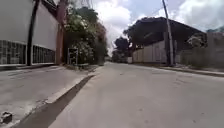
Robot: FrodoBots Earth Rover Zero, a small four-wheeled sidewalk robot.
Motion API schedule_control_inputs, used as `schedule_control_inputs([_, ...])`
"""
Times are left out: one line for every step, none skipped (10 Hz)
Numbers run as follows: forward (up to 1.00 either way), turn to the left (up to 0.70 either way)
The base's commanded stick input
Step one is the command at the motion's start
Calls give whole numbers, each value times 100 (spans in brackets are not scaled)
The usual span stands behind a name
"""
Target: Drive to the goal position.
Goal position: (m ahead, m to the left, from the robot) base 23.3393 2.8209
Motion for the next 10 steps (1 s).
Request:
schedule_control_inputs([100, 0])
schedule_control_inputs([100, 0])
schedule_control_inputs([100, 0])
schedule_control_inputs([100, 0])
schedule_control_inputs([100, 0])
schedule_control_inputs([100, 0])
schedule_control_inputs([100, 0])
schedule_control_inputs([100, 0])
schedule_control_inputs([100, 0])
schedule_control_inputs([100, 0])
